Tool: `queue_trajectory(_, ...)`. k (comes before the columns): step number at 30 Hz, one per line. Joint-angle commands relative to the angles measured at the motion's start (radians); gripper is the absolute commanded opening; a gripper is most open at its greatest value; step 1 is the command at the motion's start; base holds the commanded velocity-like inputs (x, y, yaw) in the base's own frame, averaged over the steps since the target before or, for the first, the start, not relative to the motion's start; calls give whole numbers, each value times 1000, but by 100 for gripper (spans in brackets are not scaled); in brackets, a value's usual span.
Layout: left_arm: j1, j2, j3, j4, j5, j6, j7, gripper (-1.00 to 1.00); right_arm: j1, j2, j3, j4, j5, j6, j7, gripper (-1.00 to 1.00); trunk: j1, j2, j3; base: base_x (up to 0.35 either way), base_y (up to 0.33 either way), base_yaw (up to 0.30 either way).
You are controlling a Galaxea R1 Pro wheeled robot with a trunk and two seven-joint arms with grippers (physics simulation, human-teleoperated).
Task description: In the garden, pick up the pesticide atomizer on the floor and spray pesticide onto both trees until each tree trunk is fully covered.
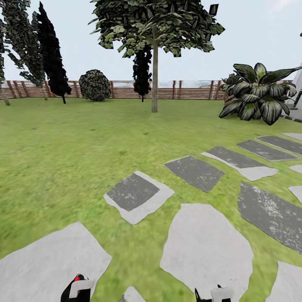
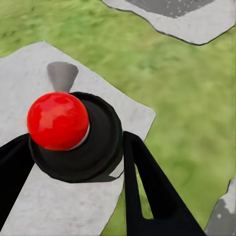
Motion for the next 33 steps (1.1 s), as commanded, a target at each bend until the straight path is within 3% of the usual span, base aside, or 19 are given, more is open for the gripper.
queue_trajectory(1,0,0,0,0,0,0,0,-100,0,0,0,0,0,0,0,100,0,0,0,339,-72,0)
queue_trajectory(33,0,0,0,0,0,-1,0,-100,0,-3,2,0,1,0,0,100,0,0,0,339,-72,0)
